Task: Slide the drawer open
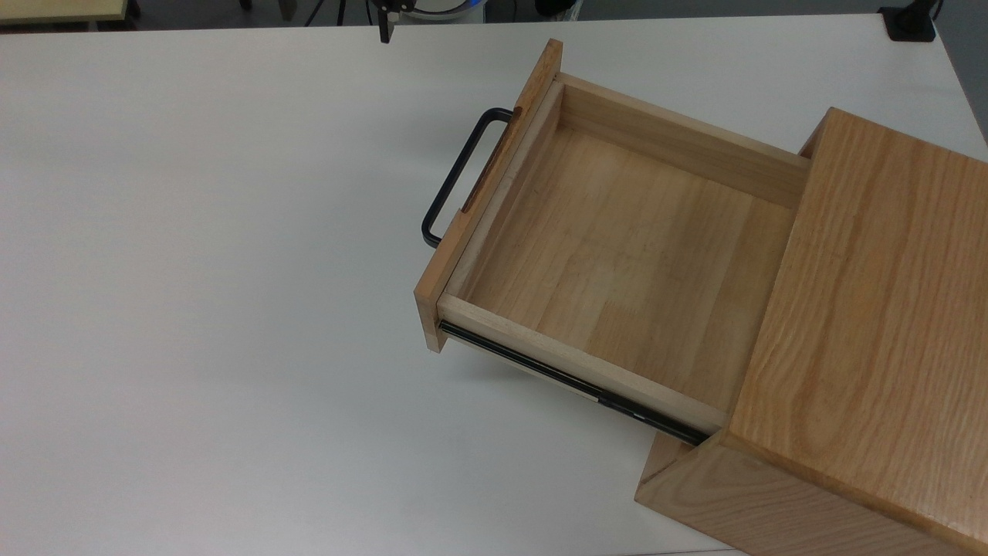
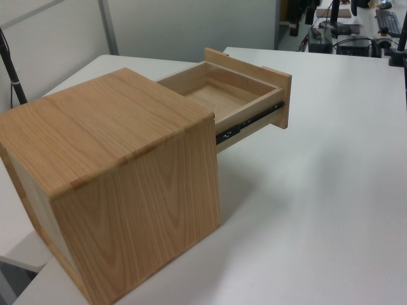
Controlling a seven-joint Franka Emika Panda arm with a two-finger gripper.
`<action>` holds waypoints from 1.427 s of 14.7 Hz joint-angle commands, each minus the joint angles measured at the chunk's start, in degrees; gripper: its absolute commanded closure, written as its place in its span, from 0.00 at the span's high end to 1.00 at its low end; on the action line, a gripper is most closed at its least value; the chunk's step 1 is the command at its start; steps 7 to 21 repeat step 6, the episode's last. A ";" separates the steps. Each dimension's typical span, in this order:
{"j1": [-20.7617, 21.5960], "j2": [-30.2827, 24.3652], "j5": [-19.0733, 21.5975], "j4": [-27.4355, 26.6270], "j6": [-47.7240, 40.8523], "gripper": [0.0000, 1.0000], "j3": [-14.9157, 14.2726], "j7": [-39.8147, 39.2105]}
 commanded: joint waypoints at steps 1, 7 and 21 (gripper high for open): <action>0.67 -3.70 -0.62 -5.68 3.06 1.00 -0.94 -8.43; 1.90 -3.62 -0.62 -5.96 4.65 1.00 -1.39 -8.80; 1.90 -3.62 -0.62 -5.96 4.65 1.00 -1.39 -8.80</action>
